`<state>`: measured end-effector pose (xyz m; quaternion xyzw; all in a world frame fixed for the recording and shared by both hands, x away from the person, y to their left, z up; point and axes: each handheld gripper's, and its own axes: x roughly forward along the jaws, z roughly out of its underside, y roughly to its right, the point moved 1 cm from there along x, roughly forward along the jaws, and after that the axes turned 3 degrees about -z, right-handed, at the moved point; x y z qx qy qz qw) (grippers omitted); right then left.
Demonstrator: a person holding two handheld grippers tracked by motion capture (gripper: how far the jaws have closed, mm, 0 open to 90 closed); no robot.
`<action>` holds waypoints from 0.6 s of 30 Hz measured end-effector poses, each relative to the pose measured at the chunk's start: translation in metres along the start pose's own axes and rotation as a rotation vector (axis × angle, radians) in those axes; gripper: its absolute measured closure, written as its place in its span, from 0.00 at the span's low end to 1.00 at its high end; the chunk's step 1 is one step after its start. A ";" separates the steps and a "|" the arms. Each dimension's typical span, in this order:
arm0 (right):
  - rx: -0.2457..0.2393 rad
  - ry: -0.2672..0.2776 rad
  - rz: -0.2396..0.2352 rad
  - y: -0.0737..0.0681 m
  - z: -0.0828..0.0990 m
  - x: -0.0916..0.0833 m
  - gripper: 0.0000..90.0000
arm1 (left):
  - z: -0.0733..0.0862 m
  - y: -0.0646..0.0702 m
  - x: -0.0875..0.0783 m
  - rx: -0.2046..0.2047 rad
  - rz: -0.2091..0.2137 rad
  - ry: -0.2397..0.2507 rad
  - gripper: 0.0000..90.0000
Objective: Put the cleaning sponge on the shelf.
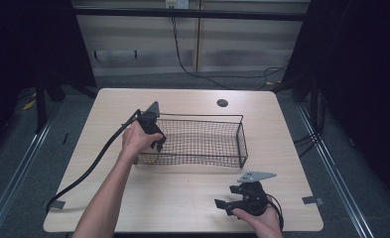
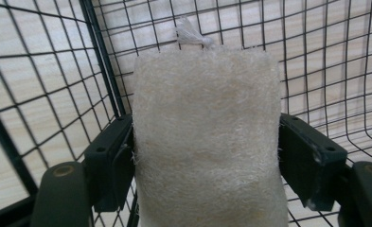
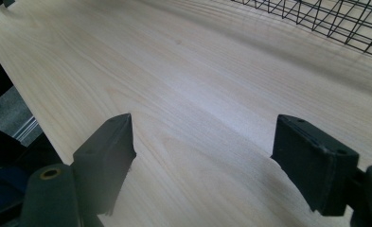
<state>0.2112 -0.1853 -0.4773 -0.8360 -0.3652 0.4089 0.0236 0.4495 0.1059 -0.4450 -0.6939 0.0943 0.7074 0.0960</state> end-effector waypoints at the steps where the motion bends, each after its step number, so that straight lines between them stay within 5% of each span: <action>1: -0.001 0.000 0.000 0.000 0.000 0.000 0.24 | 0.000 0.000 0.000 0.002 0.008 -0.002 0.30; 7: -0.002 0.001 0.000 0.000 0.000 0.000 0.24 | 0.000 -0.002 0.001 0.014 0.011 -0.030 0.30; 18: 0.002 0.003 0.002 0.000 0.000 0.000 0.24 | 0.001 -0.003 -0.005 0.019 0.031 -0.005 0.26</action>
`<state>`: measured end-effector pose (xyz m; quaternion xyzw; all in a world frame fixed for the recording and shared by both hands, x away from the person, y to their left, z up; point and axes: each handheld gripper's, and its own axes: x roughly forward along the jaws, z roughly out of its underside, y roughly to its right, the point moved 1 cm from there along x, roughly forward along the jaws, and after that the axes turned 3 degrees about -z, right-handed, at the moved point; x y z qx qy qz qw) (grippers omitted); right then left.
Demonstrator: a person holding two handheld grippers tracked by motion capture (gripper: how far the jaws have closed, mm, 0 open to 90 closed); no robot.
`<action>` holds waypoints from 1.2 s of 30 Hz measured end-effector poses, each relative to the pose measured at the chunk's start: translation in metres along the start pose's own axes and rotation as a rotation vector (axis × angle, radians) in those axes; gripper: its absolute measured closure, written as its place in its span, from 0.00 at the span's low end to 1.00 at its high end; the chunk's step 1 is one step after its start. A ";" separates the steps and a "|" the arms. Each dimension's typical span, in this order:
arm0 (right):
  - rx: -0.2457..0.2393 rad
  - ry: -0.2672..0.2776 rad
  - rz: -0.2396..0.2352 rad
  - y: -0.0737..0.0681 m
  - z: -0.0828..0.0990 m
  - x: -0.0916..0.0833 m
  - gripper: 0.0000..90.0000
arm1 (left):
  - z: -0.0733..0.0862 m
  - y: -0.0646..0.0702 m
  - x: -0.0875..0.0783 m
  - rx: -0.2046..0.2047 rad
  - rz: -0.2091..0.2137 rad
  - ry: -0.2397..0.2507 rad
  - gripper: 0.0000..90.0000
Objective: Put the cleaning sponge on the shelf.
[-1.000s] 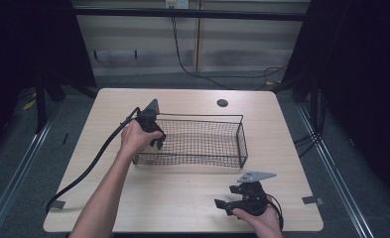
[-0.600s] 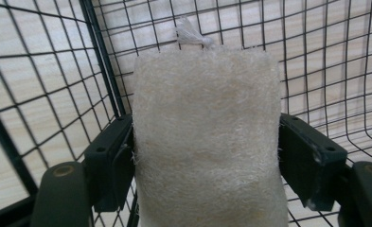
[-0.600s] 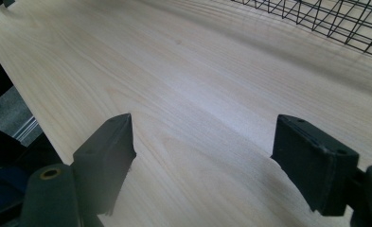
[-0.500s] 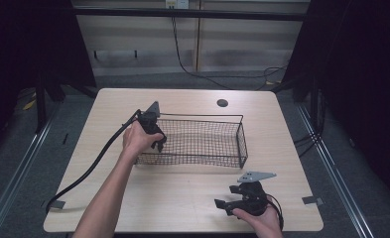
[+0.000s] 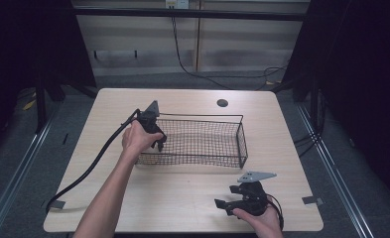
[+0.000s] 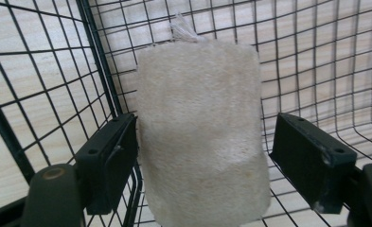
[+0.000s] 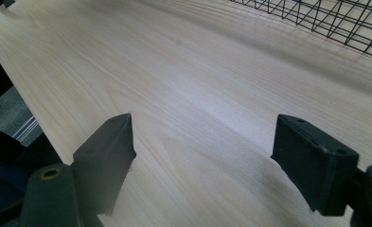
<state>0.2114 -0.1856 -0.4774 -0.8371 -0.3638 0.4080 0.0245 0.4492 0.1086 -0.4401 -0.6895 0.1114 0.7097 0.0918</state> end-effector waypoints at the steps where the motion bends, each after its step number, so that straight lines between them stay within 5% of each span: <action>1: 0.000 0.001 -0.001 0.000 0.000 0.000 0.24 | 0.001 0.000 -0.001 -0.002 -0.004 0.005 0.26; 17: -0.006 -0.001 0.000 0.000 0.000 0.000 0.24 | 0.006 -0.004 -0.017 -0.003 0.043 0.069 0.20; 25: -0.005 0.006 0.004 0.001 -0.001 -0.001 0.24 | 0.013 -0.005 -0.029 0.089 0.098 0.117 0.20; 30: -0.006 0.006 0.004 0.001 -0.001 -0.001 0.24 | 0.018 -0.010 -0.039 0.106 0.101 0.147 0.22; 33: -0.006 0.006 0.004 0.001 -0.001 -0.001 0.24 | 0.023 -0.018 -0.042 0.103 0.159 0.176 0.22; 36: -0.006 0.004 0.003 0.001 -0.001 -0.001 0.24 | 0.028 -0.022 -0.047 0.117 0.132 0.229 0.23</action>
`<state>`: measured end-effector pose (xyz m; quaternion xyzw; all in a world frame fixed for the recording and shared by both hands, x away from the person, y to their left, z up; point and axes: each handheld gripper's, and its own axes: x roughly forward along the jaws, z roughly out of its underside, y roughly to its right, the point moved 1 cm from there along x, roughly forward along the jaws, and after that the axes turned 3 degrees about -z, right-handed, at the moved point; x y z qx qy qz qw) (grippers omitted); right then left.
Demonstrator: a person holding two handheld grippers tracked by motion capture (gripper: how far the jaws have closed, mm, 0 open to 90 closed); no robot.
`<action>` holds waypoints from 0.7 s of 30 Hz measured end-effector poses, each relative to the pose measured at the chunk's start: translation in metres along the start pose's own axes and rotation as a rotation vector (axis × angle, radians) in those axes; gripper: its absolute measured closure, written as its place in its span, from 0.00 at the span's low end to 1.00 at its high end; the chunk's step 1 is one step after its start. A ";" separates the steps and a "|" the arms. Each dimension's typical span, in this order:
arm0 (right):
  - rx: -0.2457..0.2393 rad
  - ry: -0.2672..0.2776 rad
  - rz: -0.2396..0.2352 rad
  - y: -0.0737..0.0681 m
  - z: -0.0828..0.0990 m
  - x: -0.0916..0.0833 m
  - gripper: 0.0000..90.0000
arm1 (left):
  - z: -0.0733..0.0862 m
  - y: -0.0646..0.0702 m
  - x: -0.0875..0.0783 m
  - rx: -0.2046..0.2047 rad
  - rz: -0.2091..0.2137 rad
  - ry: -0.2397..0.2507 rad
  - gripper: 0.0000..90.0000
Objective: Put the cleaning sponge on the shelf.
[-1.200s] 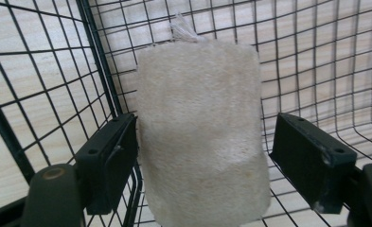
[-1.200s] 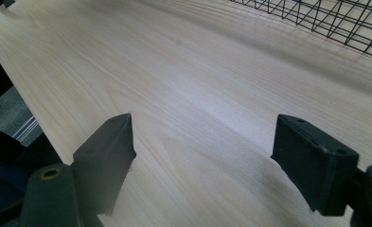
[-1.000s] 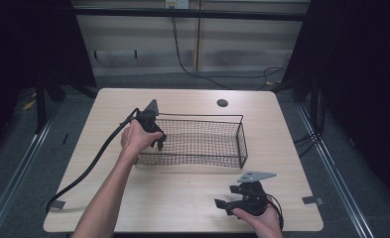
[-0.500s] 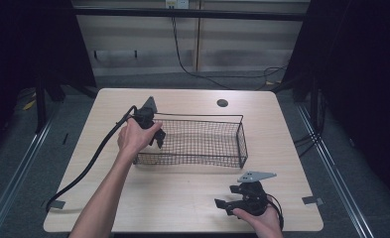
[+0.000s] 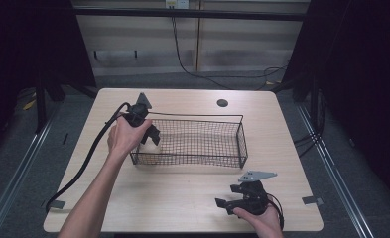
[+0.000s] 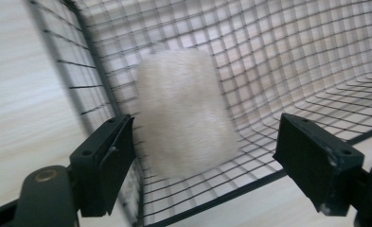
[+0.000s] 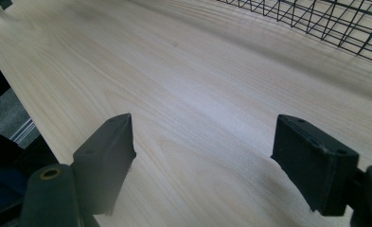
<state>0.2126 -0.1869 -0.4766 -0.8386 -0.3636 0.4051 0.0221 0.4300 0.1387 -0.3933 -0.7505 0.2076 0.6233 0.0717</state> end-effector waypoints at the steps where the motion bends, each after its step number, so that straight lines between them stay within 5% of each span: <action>1: 0.004 -0.004 0.001 0.000 0.000 0.000 0.24 | 0.001 0.000 -0.003 0.017 0.009 0.019 0.23; 4: 0.004 -0.003 0.002 0.001 0.000 0.001 0.24 | 0.005 0.000 -0.007 0.057 0.051 0.020 0.23; 10: 0.001 0.000 0.003 0.000 0.000 0.001 0.24 | 0.014 -0.011 -0.010 0.071 0.093 0.060 0.19; 21: 0.008 -0.001 0.003 0.001 0.000 0.001 0.24 | 0.029 -0.014 -0.021 0.157 0.127 0.104 0.24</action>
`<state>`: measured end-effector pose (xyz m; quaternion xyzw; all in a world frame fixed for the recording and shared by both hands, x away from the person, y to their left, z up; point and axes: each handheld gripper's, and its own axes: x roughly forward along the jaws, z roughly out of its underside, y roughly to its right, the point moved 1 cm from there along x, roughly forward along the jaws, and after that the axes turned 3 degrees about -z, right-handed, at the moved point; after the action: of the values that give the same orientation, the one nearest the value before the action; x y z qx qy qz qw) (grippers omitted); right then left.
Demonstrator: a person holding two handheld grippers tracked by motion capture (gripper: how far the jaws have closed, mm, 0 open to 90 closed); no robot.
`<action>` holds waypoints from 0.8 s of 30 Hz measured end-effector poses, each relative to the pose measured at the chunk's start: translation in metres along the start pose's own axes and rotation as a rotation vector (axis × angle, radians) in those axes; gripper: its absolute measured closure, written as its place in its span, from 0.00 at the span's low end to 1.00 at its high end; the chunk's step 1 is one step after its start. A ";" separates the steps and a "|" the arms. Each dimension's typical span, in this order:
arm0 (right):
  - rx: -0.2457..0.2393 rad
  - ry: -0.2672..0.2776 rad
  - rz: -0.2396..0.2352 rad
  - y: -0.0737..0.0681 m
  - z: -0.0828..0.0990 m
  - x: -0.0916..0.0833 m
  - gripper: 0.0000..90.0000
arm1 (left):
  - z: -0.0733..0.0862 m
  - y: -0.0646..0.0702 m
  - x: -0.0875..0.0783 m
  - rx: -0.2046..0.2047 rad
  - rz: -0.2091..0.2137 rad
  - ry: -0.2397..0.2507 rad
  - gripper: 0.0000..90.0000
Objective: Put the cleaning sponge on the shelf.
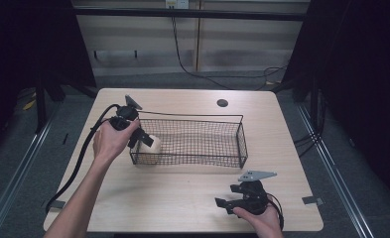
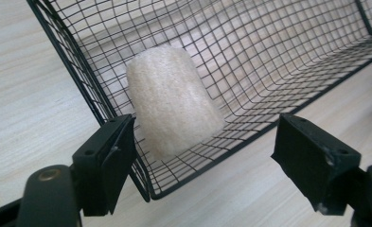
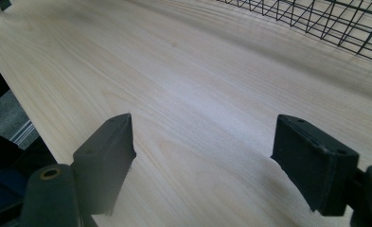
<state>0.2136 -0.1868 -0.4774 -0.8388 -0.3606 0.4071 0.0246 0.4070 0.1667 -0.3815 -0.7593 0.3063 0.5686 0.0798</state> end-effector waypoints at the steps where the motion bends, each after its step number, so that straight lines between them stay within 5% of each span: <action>1: 0.001 0.000 -0.001 0.000 0.000 0.000 0.24 | 0.002 0.000 -0.001 0.005 0.004 0.005 0.24; 11: 0.000 -0.001 0.002 0.000 0.000 0.000 0.24 | 0.023 -0.016 -0.013 0.003 0.052 0.036 0.21; 17: 0.002 0.002 0.006 0.001 0.000 0.000 0.24 | 0.038 -0.019 -0.027 0.042 0.051 0.084 0.21; 24: 0.001 0.003 0.006 0.001 0.000 0.000 0.24 | 0.056 -0.023 -0.032 0.041 0.071 0.154 0.21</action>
<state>0.2139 -0.1873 -0.4775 -0.8405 -0.3578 0.4062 0.0243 0.3694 0.2233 -0.3765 -0.7876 0.3501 0.5044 0.0513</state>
